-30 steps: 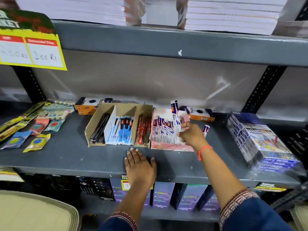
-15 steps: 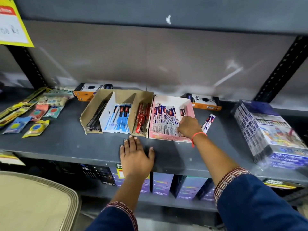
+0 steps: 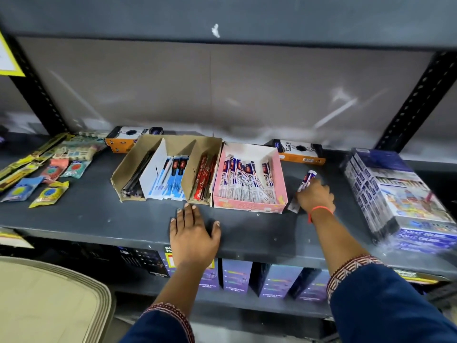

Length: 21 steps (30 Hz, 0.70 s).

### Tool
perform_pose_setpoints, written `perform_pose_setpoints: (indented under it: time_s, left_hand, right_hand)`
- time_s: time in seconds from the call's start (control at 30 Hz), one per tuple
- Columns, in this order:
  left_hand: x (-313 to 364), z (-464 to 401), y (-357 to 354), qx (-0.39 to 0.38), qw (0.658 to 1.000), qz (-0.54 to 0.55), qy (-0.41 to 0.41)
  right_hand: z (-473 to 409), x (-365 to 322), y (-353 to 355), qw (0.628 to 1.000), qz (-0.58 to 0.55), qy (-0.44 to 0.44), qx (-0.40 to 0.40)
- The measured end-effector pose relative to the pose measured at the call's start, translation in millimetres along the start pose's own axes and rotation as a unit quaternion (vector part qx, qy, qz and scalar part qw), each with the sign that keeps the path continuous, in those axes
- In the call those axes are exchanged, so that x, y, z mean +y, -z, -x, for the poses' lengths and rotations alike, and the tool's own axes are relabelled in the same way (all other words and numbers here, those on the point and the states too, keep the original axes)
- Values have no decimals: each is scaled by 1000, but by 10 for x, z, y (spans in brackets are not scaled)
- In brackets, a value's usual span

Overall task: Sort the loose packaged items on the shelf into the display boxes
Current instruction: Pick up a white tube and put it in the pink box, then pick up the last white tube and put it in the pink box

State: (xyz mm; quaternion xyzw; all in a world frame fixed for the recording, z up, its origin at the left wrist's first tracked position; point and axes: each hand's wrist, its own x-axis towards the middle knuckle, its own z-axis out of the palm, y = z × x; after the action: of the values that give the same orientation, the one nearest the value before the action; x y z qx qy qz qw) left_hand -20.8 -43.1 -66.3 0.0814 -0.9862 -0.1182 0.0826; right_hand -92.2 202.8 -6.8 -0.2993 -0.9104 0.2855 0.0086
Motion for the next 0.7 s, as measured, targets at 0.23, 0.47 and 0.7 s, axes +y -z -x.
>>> perform_pose_setpoints:
  time_s: [0.23, 0.47, 0.7]
  left_hand:
    - [-6, 7, 2, 3, 1000, 2, -1]
    - [3, 7, 5, 6, 1000, 0, -2]
    - [7, 13, 14, 5, 1000, -8, 6]
  right_hand:
    - [-239, 76, 133, 997, -51, -29, -52]
    - [-272, 101, 205, 995, -34, -25, -90]
    - [-324, 130, 240, 996, 19, 11, -92]
